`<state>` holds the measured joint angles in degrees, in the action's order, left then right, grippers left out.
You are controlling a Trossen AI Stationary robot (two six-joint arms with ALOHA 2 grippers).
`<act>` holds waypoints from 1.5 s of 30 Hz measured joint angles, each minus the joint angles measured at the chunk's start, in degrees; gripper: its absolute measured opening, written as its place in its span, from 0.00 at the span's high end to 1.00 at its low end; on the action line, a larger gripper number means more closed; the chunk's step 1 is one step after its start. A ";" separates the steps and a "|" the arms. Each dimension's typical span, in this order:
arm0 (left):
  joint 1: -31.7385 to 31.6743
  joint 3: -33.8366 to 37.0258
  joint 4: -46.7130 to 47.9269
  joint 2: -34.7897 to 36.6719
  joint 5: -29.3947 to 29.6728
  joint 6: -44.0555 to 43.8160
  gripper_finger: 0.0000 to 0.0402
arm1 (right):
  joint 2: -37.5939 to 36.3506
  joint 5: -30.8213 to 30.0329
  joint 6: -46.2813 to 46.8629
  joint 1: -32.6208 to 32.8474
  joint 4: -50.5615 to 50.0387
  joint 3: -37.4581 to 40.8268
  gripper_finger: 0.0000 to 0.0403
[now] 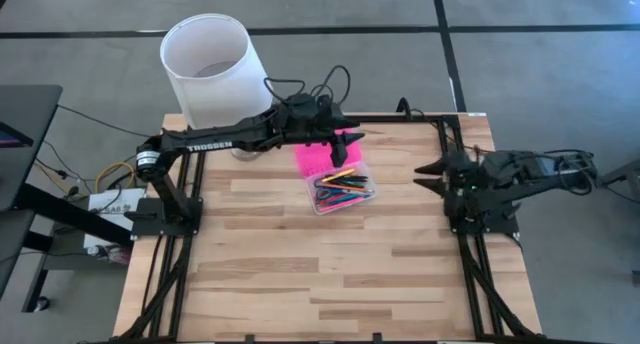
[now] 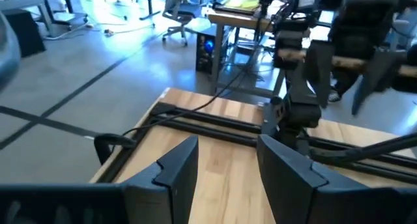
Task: Pick & place school supplies into a supply box
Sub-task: Close the pink supply box
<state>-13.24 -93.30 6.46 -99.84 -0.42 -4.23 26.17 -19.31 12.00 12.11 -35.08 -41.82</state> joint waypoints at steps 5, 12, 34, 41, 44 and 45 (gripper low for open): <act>0.59 0.02 0.65 0.01 -0.84 1.48 0.62 | -4.55 1.22 -0.03 -0.69 -2.90 0.00 0.69; 1.67 0.02 2.97 0.01 -9.23 7.65 0.62 | -7.87 4.36 -1.83 -0.65 -3.08 0.00 0.69; 1.50 0.22 10.23 6.05 -15.43 17.17 0.62 | -25.95 5.29 -1.96 -0.65 6.55 17.05 0.69; 3.26 9.49 -2.73 10.45 -14.64 13.53 0.62 | -26.00 8.30 -2.52 -0.65 6.63 16.93 0.69; 4.97 15.68 -7.22 13.81 -11.23 11.99 0.62 | -25.99 9.44 -2.57 -0.65 6.37 17.00 0.69; 5.44 18.22 -9.25 14.97 -10.35 11.72 0.62 | -25.98 9.70 -2.57 -0.65 6.37 17.00 0.69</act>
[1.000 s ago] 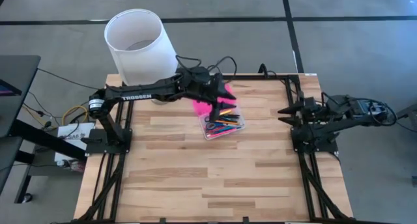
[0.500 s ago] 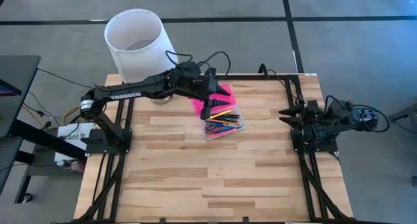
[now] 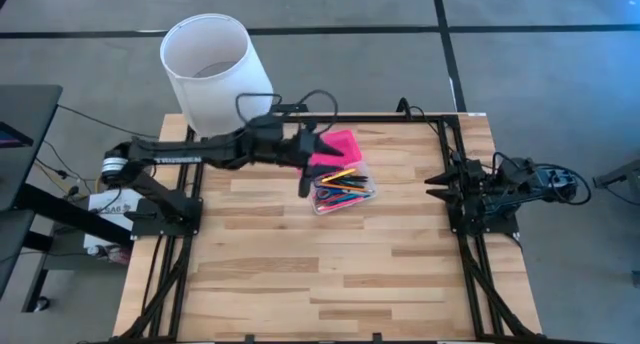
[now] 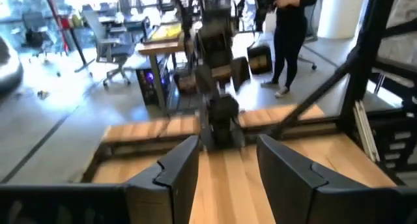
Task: Pick & place school supplies into a supply box
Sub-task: Close the pink supply box
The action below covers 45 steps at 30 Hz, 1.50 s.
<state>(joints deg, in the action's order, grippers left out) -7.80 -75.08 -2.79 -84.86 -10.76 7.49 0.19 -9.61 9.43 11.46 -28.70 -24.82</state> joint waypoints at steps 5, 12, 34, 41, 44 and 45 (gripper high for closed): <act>1.17 14.22 -12.19 7.16 2.78 -1.47 0.62 | -0.02 0.69 -0.35 0.00 0.08 0.00 0.69; 3.58 28.62 -16.20 19.99 13.45 -4.66 0.62 | -0.02 0.72 -0.46 0.00 0.35 0.00 0.69; 8.62 54.83 -13.48 53.48 25.08 -6.07 0.62 | -0.02 4.05 1.11 -1.53 5.42 4.19 0.69; 8.62 60.90 -13.70 61.79 24.74 -5.21 0.62 | -0.04 5.22 0.81 -1.53 11.93 8.18 0.69; 8.64 63.41 -13.73 65.56 24.69 -5.28 0.62 | -0.03 5.25 0.39 -1.51 11.43 8.39 0.69; 8.63 64.02 -13.66 66.72 24.66 -5.31 0.62 | -0.04 5.25 0.12 -1.51 11.60 8.37 0.69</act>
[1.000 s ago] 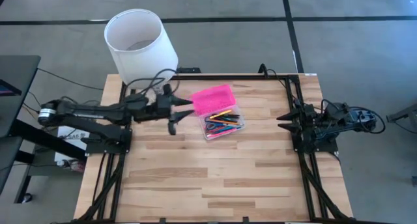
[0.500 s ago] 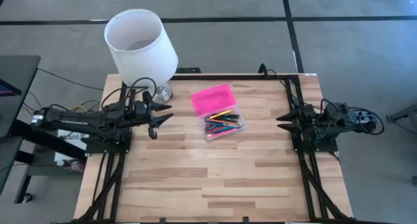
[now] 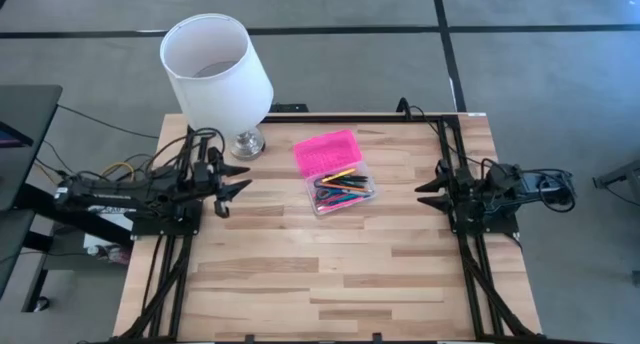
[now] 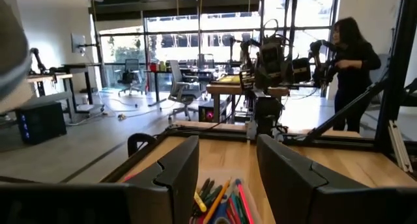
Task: Pick & place school supplies into a supply box
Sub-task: Close the pink supply box
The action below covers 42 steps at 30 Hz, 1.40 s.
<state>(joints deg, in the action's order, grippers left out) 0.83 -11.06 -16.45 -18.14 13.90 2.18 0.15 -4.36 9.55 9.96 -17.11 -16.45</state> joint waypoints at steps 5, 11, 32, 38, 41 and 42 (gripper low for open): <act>0.03 2.26 0.29 4.46 -0.10 0.01 0.62 | 0.02 -0.02 -0.55 -0.02 -0.04 0.00 0.69; 0.05 4.37 1.28 7.37 -1.95 -0.03 0.62 | 0.02 0.00 -0.60 -0.02 -0.30 -0.02 0.69; 0.16 10.47 3.73 18.09 -7.95 0.76 0.62 | 0.02 0.08 -0.71 0.06 -0.44 -0.07 0.69; 0.18 10.48 5.93 18.04 -11.22 1.02 0.62 | 0.02 0.13 -0.97 0.15 -0.96 -0.09 0.69; 0.30 10.50 5.90 18.04 -12.96 1.10 0.62 | 0.02 0.13 -0.99 0.15 -1.13 -0.09 0.69; 0.45 10.50 6.05 18.04 -13.40 1.12 0.62 | 0.02 0.13 -0.99 0.15 -1.32 -0.09 0.69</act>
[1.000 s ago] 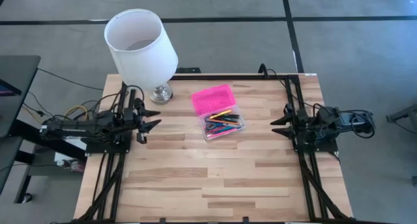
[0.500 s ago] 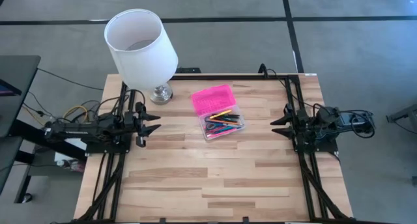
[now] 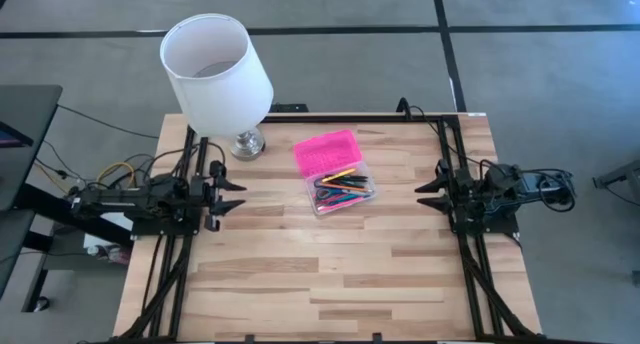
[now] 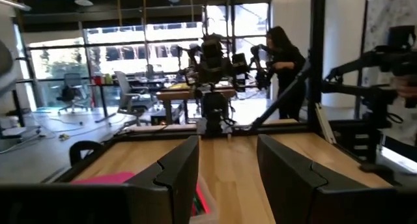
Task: Pick & place school supplies into a supply box
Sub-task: Close the pink supply box
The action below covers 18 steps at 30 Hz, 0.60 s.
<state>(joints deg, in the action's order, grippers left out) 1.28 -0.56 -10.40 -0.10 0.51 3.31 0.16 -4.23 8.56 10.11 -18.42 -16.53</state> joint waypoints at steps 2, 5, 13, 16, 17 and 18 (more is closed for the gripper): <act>0.63 0.02 1.09 0.00 -0.23 0.00 0.62 | 0.00 0.00 -0.01 0.00 -0.01 0.00 0.69; 2.26 0.02 2.56 0.00 -0.18 0.56 0.62 | 0.00 0.00 0.00 0.00 -0.36 0.00 0.69; 7.45 0.05 5.25 0.00 2.20 3.08 0.62 | 0.00 0.46 -1.05 0.00 4.32 5.81 0.69; 9.22 0.07 6.64 -0.02 3.68 3.15 0.62 | 0.00 0.46 -1.93 0.00 15.34 11.76 0.69; 9.77 0.08 6.81 -0.02 4.22 3.21 0.62 | 0.00 0.37 -2.69 0.00 18.48 13.58 0.69; 10.30 0.09 6.85 -0.02 4.72 3.58 0.62 | 0.00 0.12 -3.25 -0.06 21.40 15.21 0.69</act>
<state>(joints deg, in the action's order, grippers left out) 11.58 -0.47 -3.55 -0.12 5.22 6.89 0.16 -4.11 5.30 10.05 2.97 -1.32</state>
